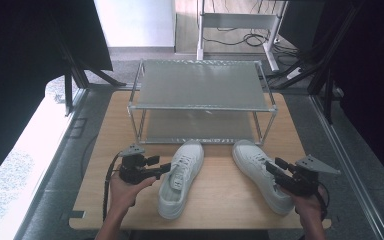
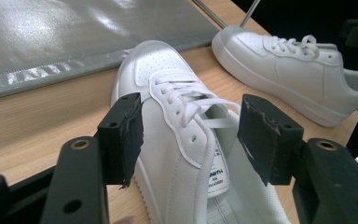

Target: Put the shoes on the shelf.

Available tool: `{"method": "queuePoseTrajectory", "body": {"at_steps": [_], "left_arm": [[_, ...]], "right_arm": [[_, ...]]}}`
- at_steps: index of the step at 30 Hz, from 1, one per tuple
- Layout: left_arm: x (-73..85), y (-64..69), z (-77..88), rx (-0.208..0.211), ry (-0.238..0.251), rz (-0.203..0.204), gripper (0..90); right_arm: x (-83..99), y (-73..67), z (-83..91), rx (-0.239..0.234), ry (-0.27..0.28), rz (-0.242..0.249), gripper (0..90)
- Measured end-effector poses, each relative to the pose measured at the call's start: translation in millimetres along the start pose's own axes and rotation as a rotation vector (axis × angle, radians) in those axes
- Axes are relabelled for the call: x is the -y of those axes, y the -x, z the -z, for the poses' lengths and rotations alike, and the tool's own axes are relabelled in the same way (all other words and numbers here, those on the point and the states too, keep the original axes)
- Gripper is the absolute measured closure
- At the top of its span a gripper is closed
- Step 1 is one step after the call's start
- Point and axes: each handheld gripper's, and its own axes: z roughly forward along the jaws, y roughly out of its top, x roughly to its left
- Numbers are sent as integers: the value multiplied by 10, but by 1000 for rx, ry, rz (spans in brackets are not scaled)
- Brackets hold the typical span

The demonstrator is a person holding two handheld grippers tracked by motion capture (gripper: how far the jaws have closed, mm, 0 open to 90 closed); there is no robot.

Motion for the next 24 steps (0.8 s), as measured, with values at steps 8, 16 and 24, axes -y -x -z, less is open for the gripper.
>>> {"method": "queuePoseTrajectory", "body": {"at_steps": [8,16,24], "left_arm": [[31,42,-110,-27,-41,-21,420],[98,93,-273,-73,-102,-46,450],[157,67,-383,-92,-132,-35,476]], "right_arm": [[26,-2,-38,5,-20,-1,553],[28,-9,-15,5,-20,-1,550],[38,-4,-18,7,-23,0,546]]}}
